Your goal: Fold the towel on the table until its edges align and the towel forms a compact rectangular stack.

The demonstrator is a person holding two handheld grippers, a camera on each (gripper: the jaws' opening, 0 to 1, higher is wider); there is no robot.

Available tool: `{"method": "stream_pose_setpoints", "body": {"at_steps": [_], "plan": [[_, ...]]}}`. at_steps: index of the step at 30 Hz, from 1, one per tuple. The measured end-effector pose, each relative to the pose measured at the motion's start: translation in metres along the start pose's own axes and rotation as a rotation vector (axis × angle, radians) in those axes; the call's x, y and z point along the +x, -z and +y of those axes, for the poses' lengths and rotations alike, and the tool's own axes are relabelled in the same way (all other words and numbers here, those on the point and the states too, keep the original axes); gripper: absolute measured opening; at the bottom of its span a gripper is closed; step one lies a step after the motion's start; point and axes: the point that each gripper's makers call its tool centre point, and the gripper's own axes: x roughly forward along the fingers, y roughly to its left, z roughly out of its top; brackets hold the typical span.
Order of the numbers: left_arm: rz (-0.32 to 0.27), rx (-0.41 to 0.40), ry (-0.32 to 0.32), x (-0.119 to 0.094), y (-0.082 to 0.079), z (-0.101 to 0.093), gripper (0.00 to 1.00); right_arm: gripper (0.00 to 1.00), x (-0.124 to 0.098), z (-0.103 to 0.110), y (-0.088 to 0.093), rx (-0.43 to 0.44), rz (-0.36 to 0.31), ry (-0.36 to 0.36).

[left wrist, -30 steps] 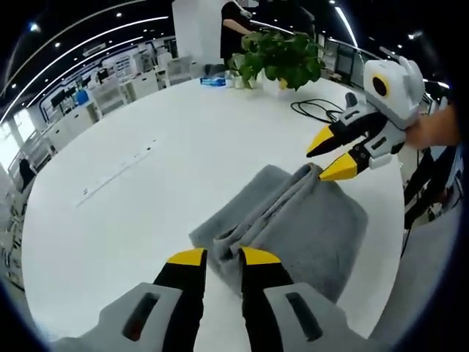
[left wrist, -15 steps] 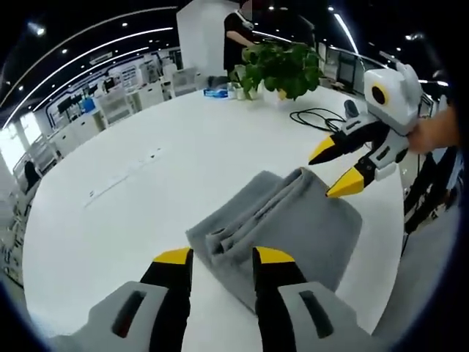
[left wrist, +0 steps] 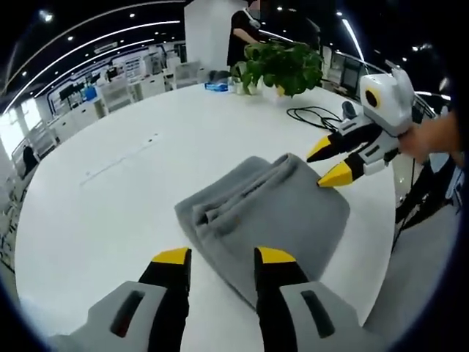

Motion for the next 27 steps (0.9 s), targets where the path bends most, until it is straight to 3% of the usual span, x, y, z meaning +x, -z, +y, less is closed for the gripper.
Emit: {"method": "stream_pose_setpoints", "body": {"at_steps": [6,15,27], "plan": [[-0.001,0.003,0.021,0.004,0.004,-0.012,0.33,0.25,0.005,0.002,0.012,0.011,0.046,0.006],[0.039,-0.068,0.030,0.012,0.021,-0.014,0.34,0.24,0.011,0.004,0.019,0.077,0.071,-0.003],[0.074,-0.100,0.045,0.023,0.028,-0.015,0.35,0.23,0.021,0.003,0.027,0.087,0.107,0.002]]}}
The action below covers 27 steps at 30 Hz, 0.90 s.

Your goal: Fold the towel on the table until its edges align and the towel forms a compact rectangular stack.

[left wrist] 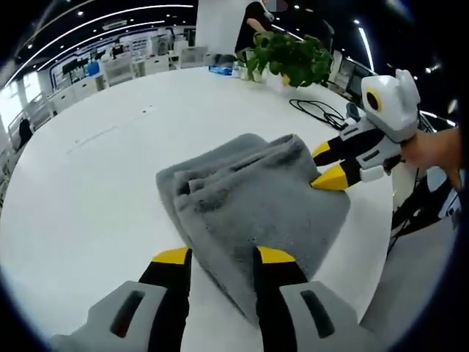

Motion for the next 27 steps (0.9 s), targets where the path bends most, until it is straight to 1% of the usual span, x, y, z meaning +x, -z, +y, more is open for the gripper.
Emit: {"method": "stream_pose_setpoints", "body": {"at_steps": [3,7,12,15,17,21,23,25,27], "plan": [[0.011,-0.033,0.010,0.005,0.002,0.001,0.35,0.24,0.002,0.000,0.004,0.044,0.005,-0.006],[0.023,-0.032,0.017,0.007,0.002,0.001,0.35,0.20,0.005,0.003,0.006,0.091,0.010,-0.030],[0.037,-0.004,0.033,0.011,0.001,0.001,0.34,0.20,0.009,0.001,0.007,0.106,0.021,-0.028],[0.031,0.050,0.035,0.014,-0.002,-0.001,0.30,0.19,0.011,0.001,0.007,0.109,0.026,-0.026],[0.040,0.055,0.034,0.017,-0.004,-0.001,0.29,0.19,0.014,-0.002,0.006,0.116,0.031,-0.027],[0.041,0.043,0.031,0.020,-0.010,0.004,0.28,0.18,0.017,-0.007,0.003,0.112,0.022,-0.015],[0.044,0.023,0.034,0.022,-0.011,0.006,0.28,0.18,0.018,-0.009,0.000,0.087,0.017,-0.001],[0.045,0.016,0.036,0.024,-0.013,0.007,0.28,0.18,0.019,-0.011,-0.003,0.058,0.017,0.010],[0.044,0.020,0.034,0.027,-0.016,0.009,0.28,0.18,0.021,-0.013,-0.006,0.047,0.019,0.016]]}}
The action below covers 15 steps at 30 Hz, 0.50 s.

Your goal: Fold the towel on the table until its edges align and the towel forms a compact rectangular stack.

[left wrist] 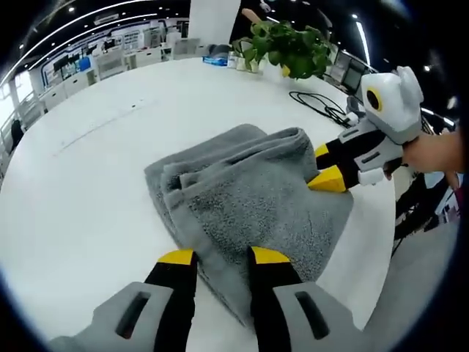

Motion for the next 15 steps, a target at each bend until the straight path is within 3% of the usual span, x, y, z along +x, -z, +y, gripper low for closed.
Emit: {"method": "stream_pose_setpoints", "body": {"at_steps": [15], "plan": [[-0.005,0.042,-0.032,0.018,-0.026,0.023,0.27,0.17,0.017,-0.025,-0.022,-0.038,0.017,0.051]]}}
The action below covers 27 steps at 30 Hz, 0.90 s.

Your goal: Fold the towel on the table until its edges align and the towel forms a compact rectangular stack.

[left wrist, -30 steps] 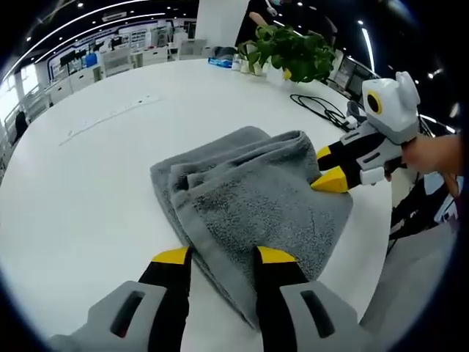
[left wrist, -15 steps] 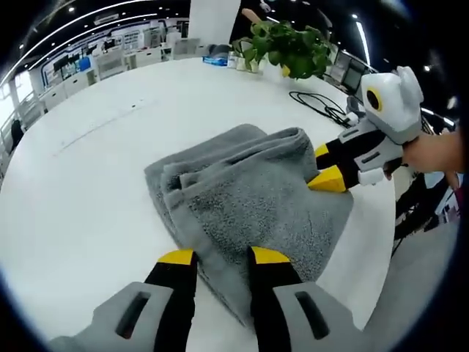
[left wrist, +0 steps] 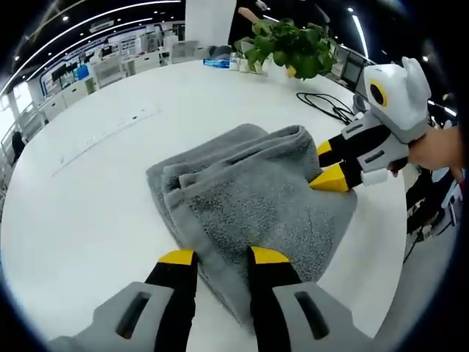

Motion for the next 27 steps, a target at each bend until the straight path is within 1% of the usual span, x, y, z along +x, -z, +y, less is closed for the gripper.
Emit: {"method": "stream_pose_setpoints", "body": {"at_steps": [3,9,12,19,23,27], "plan": [[-0.002,-0.005,-0.005,0.002,-0.002,0.004,0.27,0.17,0.003,-0.003,-0.004,-0.010,-0.004,0.001],[0.009,0.016,-0.010,0.006,-0.009,0.013,0.27,0.17,0.011,-0.010,-0.012,-0.014,-0.002,0.007],[0.010,0.013,-0.015,0.007,-0.011,0.016,0.27,0.17,0.013,-0.013,-0.015,-0.014,-0.010,0.003],[0.014,0.015,-0.007,0.008,-0.012,0.016,0.27,0.17,0.013,-0.013,-0.015,-0.013,-0.003,0.006],[0.018,-0.016,-0.015,0.005,-0.012,0.017,0.28,0.18,0.013,-0.015,-0.015,-0.010,-0.002,0.008],[0.003,-0.016,-0.022,0.000,-0.012,0.017,0.29,0.18,0.010,-0.015,-0.016,-0.009,-0.005,0.017]]}}
